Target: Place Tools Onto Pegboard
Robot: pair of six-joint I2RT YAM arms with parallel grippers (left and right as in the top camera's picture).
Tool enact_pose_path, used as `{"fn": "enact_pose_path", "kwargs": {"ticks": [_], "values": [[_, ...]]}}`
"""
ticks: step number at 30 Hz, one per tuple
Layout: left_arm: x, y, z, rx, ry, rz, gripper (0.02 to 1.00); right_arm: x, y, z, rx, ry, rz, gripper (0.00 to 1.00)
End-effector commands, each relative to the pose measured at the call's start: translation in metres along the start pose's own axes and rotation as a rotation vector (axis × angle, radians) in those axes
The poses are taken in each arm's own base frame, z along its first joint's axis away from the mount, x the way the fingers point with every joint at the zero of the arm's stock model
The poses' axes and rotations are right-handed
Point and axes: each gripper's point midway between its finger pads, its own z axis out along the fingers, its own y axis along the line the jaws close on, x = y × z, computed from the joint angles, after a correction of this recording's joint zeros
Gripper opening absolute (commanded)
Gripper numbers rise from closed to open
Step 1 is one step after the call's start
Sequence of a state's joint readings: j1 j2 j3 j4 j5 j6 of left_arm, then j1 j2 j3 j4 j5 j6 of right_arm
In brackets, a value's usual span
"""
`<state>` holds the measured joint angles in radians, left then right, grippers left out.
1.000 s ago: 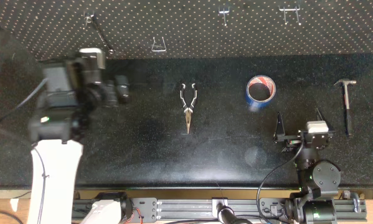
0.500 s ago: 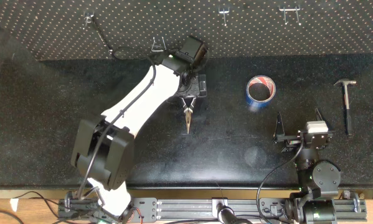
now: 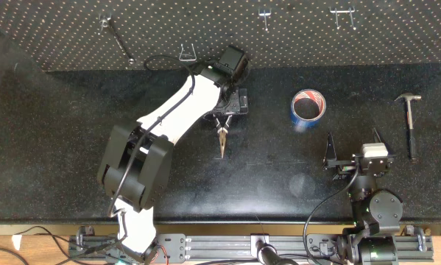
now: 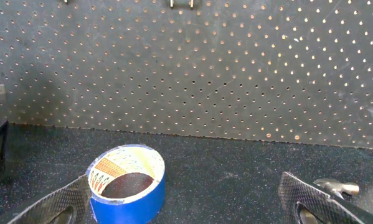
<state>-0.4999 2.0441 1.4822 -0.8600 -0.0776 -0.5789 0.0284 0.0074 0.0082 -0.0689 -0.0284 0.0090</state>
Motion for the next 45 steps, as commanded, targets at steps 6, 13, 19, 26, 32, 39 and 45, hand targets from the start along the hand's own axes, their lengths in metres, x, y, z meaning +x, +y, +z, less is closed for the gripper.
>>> {"fn": "enact_pose_path", "kwargs": {"ticks": [6,13,19,26,32,39,45], "values": [[-0.004,-0.009,0.009,0.03,0.008,0.016,0.998,0.002,0.002,0.0,-0.008,0.001,-0.014,0.985],[-0.003,-0.01,0.01,0.034,0.013,0.016,0.849,0.002,0.002,0.0,-0.008,0.001,-0.014,0.985],[-0.004,-0.01,0.01,0.034,0.013,0.016,0.522,0.002,0.002,0.0,-0.008,0.001,-0.014,0.985],[-0.009,-0.014,0.01,0.051,-0.011,0.052,0.029,0.002,0.002,0.0,-0.009,0.001,-0.015,0.985],[-0.018,-0.004,-0.05,0.042,-0.113,0.049,0.027,0.002,0.002,0.0,-0.008,0.001,-0.014,0.985],[-0.06,0.1,-0.183,0.043,-0.505,-0.193,0.027,0.002,0.002,0.0,-0.008,0.001,-0.015,0.985],[-0.139,0.096,-0.246,0.153,-0.884,-0.186,0.027,0.002,0.002,0.0,-0.008,0.001,-0.014,0.985]]}}
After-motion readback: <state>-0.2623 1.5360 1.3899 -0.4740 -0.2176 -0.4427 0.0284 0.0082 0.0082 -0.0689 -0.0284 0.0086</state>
